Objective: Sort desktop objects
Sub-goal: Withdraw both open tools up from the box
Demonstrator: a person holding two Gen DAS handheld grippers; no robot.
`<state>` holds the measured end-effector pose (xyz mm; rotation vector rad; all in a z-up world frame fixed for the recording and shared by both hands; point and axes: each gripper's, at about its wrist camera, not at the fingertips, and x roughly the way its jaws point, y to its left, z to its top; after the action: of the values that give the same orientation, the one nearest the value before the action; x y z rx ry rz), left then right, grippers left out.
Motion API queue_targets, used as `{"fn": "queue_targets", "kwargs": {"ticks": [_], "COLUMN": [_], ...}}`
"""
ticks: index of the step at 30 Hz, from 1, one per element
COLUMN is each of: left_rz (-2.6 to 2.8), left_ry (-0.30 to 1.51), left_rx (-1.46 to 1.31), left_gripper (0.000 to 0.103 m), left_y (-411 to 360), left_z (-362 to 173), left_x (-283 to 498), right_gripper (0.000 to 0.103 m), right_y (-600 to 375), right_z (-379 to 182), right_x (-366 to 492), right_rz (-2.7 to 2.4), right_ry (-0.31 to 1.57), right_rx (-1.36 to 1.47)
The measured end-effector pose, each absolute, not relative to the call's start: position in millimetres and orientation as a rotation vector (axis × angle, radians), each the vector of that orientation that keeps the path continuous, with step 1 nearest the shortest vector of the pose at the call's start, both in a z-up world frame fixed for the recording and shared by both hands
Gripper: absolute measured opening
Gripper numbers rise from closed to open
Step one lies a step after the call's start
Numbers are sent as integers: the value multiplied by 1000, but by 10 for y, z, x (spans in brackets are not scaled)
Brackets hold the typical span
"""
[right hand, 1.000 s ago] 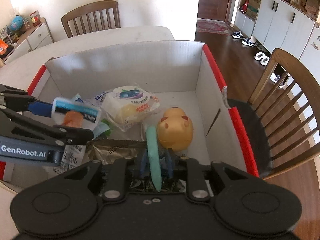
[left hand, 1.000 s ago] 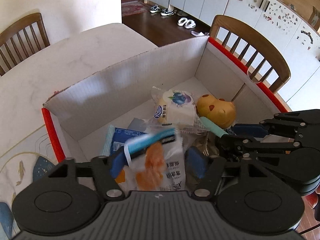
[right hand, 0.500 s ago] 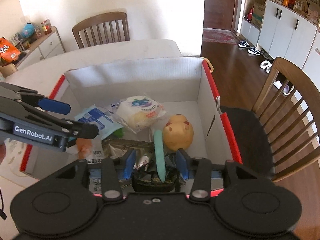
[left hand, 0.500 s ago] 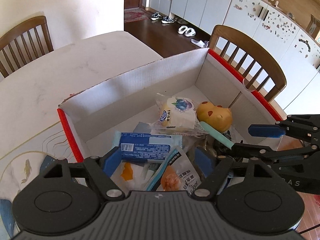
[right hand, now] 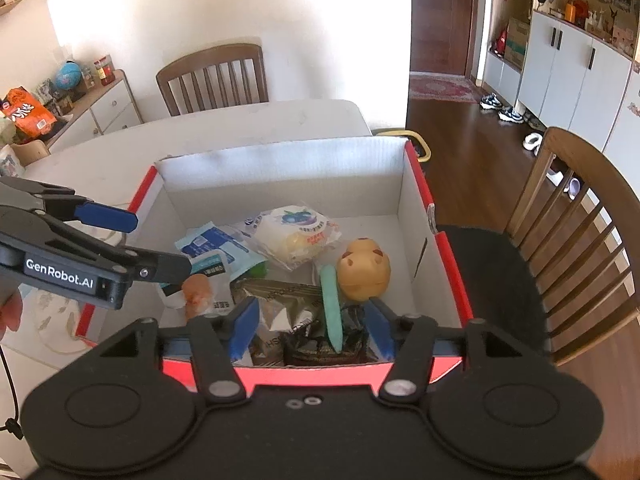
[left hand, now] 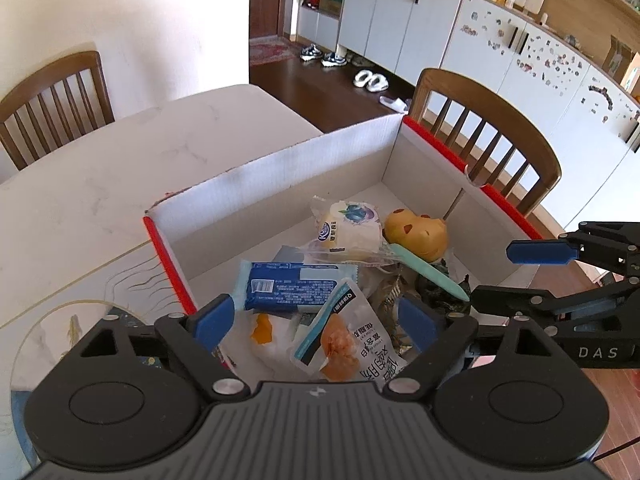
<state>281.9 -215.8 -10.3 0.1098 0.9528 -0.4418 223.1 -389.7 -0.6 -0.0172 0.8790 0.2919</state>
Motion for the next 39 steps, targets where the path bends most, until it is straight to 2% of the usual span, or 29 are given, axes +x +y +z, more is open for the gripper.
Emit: {"fn": "queue_targets", "kwargs": {"ticks": [4,5,6,10,39], "left_rz": [-438,-437,-433,-432,-466], "left_ry": [935,928,922,895,806], "left_rx": [98,95,93,99,91], "left_gripper": [91,95,103,103,103], "left_y": [-2094,-2081,-2066,-2023,-1566], "left_z": [-47,-36,-25,25,156], "left_x": [2726,2701,2679,2565,1721], "right_gripper": [70,73,75,81,83], "right_y": [-3856,-3851,-3842,-3810,-3430], "right_z": [53,69,86,129,265], "right_x": [2156,2136,2122,2050,1379], "right_rz": [306,310,315,325,269], "right_ry": [850,843,837,816,744], "right_rx": [-22,-18,-15,-6,-46]}}
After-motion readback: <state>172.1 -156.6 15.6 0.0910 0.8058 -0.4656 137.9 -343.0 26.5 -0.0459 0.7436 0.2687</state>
